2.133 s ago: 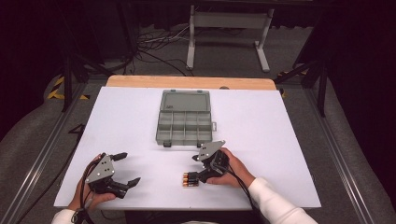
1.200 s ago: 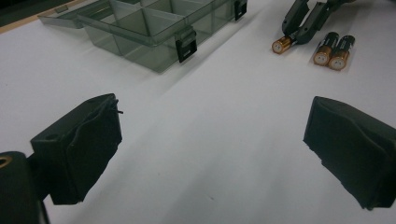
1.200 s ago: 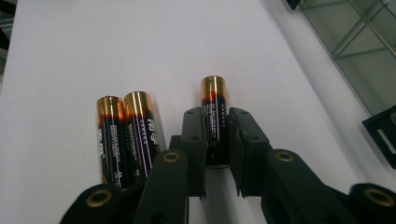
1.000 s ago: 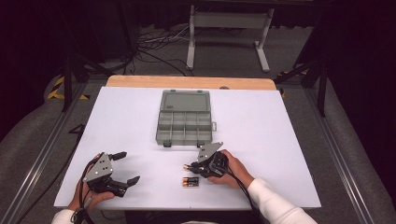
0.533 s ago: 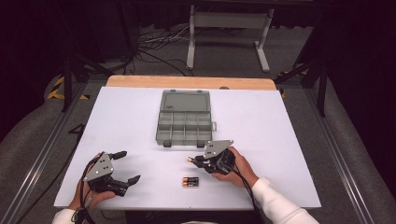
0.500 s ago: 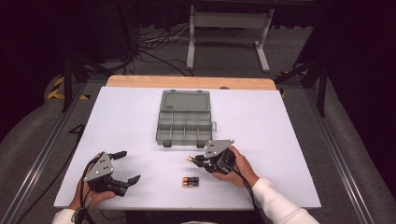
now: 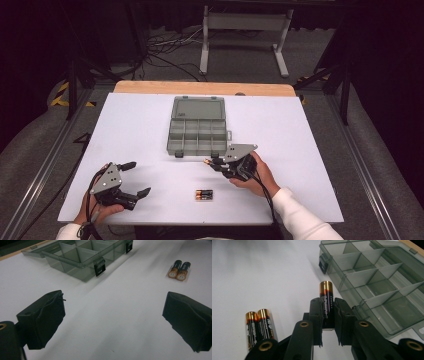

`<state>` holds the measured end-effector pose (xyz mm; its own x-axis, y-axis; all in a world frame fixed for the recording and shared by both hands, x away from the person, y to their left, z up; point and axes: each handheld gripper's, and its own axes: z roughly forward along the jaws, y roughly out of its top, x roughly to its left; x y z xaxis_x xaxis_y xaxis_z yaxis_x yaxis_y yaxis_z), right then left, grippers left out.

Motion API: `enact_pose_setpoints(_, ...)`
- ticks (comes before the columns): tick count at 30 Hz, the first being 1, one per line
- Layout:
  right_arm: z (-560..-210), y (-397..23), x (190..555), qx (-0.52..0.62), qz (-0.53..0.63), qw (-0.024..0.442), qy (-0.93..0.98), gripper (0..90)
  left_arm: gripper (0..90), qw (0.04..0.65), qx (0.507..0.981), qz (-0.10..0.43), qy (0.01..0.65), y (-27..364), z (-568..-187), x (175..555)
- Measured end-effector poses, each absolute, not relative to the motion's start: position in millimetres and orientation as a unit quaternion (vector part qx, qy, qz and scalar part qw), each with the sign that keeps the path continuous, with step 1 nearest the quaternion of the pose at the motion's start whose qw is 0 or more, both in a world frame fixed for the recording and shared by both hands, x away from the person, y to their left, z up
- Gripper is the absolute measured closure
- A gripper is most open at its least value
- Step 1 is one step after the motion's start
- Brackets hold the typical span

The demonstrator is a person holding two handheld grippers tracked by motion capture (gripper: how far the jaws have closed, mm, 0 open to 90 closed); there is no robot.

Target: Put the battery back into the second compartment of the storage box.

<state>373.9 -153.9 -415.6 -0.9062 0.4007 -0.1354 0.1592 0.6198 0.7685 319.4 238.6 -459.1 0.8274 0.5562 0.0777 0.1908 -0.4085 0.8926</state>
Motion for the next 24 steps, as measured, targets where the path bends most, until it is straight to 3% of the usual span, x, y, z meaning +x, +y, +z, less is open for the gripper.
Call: enact_pose_setpoints(24, -385.7, -138.7, 426.0, 0.211, 0.432, 0.173, 0.86, 77.8, 4.4, 0.5, 0.816, 0.184, 0.224, 238.4, -457.4, 319.5)
